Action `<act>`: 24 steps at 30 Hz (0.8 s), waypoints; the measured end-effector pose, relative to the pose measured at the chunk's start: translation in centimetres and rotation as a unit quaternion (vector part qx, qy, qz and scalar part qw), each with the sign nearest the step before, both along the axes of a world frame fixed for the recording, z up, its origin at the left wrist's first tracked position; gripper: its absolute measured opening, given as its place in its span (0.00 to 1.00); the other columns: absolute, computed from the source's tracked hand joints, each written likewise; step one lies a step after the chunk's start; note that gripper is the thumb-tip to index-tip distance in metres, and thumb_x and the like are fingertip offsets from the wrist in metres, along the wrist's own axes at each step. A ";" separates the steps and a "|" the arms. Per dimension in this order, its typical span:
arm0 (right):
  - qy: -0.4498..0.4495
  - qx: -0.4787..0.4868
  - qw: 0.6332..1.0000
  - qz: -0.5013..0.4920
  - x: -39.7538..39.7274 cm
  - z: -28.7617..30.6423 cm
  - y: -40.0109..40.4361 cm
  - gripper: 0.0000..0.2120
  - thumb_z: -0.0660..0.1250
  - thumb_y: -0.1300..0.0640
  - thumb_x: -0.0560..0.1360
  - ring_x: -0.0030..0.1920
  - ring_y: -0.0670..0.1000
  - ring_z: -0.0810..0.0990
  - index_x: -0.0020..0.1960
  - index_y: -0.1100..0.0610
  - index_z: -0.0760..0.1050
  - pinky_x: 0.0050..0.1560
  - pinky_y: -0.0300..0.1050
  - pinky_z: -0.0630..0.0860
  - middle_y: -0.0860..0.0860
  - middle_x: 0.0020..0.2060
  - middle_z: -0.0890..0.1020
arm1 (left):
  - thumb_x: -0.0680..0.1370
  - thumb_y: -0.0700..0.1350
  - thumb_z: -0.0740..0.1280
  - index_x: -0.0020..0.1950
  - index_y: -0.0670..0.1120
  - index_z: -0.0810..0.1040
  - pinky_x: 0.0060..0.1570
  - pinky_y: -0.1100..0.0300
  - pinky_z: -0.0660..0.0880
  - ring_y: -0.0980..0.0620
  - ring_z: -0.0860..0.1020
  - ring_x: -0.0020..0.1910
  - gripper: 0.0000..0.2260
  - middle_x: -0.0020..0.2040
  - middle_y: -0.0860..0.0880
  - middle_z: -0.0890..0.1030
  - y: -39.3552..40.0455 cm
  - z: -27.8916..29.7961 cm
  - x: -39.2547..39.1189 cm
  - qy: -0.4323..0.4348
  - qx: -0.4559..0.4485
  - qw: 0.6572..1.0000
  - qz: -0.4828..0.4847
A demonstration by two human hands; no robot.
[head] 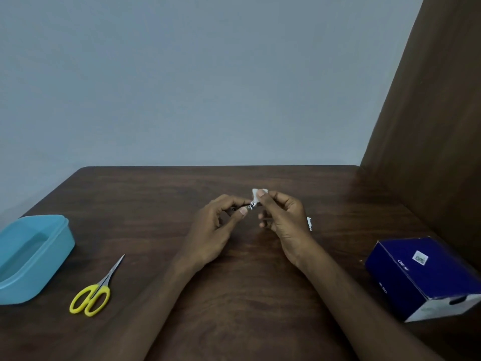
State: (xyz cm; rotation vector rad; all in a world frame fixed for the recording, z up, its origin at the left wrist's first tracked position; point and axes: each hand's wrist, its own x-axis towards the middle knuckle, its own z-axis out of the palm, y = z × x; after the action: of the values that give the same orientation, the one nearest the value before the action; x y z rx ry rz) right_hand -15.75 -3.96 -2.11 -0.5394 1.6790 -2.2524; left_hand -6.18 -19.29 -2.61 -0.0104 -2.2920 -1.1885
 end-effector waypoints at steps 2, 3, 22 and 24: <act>-0.006 -0.006 1.000 0.002 0.0 0.0 0.0 0.06 0.73 0.55 0.81 0.33 0.46 0.77 0.50 0.55 0.88 0.33 0.41 0.74 0.48 0.44 0.87 | 0.85 0.49 0.69 0.61 0.58 0.86 0.41 0.65 0.70 0.47 0.78 0.42 0.08 0.52 0.53 0.84 0.0 0.1 -0.1 0.003 0.015 1.000 0.001; -0.003 -0.002 1.000 0.009 0.0 0.0 0.0 0.05 0.74 0.56 0.81 0.33 0.46 0.77 0.50 0.55 0.88 0.33 0.41 0.74 0.49 0.44 0.87 | 0.85 0.48 0.69 0.60 0.57 0.86 0.40 0.64 0.70 0.46 0.78 0.42 0.08 0.52 0.53 0.84 0.0 0.1 -0.1 0.006 0.022 1.000 0.002; 0.002 0.003 1.000 0.002 0.3 0.1 -0.1 0.05 0.73 0.55 0.82 0.29 0.46 0.76 0.51 0.53 0.87 0.28 0.41 0.71 0.48 0.43 0.87 | 0.86 0.50 0.68 0.60 0.58 0.85 0.39 0.64 0.68 0.62 0.72 0.34 0.08 0.52 0.53 0.83 -0.3 -0.4 -0.4 -0.002 0.031 0.999 -0.008; 0.005 0.005 1.000 0.005 0.2 0.1 -0.1 0.06 0.72 0.56 0.82 0.28 0.46 0.77 0.54 0.56 0.86 0.27 0.40 0.72 0.48 0.43 0.87 | 0.86 0.49 0.67 0.60 0.57 0.85 0.39 0.60 0.69 0.60 0.73 0.36 0.08 0.53 0.52 0.83 -0.3 -0.4 -0.4 0.000 0.048 0.999 -0.009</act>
State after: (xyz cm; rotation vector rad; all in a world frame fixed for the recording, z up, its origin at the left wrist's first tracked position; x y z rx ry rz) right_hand -15.53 -4.03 -2.02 -0.5564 1.6879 -2.2365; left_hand -6.60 -19.55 -2.96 0.0041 -2.2366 -1.3069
